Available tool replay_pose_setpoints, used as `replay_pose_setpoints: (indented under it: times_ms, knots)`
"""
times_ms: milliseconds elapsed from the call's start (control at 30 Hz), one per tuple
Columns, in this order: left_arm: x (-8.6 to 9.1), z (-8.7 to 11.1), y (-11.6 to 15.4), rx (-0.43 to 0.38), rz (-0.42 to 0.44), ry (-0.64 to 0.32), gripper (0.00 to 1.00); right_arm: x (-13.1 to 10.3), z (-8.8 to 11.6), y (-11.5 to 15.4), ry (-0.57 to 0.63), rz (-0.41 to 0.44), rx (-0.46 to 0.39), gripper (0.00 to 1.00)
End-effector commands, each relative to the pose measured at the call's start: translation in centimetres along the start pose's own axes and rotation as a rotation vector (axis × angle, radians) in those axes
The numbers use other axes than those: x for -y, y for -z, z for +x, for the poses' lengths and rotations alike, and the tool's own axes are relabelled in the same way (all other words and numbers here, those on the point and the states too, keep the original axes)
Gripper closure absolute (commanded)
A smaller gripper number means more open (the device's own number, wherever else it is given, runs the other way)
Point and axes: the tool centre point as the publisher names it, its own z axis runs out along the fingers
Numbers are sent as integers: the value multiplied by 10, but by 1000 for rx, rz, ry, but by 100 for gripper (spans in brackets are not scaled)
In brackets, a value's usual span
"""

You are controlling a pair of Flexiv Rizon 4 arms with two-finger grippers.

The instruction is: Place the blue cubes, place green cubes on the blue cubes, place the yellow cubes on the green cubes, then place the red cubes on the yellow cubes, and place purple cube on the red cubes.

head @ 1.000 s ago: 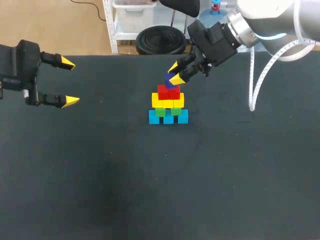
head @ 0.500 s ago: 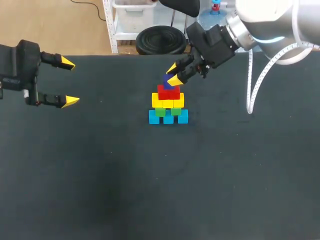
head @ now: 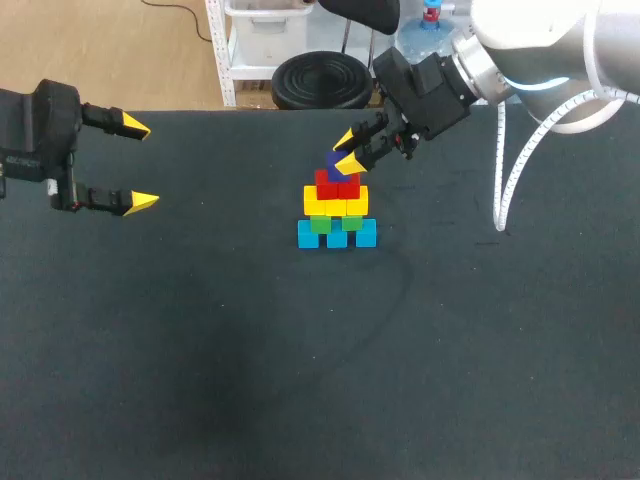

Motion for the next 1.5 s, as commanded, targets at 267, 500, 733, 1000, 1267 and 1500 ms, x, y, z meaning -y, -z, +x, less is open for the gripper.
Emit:
replay_pose_setpoints:
  times_ms: [267, 500, 733, 1000, 1267, 1500]
  knots:
    - [1, 2, 0, 9, -5, -4, 0, 2, 0, -2, -4, 2, 3, 100]
    - [1, 2, 0, 9, -5, -4, 0, 2, 1, -2, -7, 2, -1, 100]
    - [1, 2, 0, 9, -5, -4, 0, 4, 1, -2, -8, 4, -3, 88]
    - [1, 2, 0, 9, -5, -4, 0, 4, 1, -3, -8, 3, -5, 78]
    - [1, 2, 0, 9, -5, -4, 0, 4, 1, -4, -12, 4, -7, 74]
    - [1, 2, 0, 9, -5, -4, 0, 5, 2, -4, -15, 5, -11, 64]
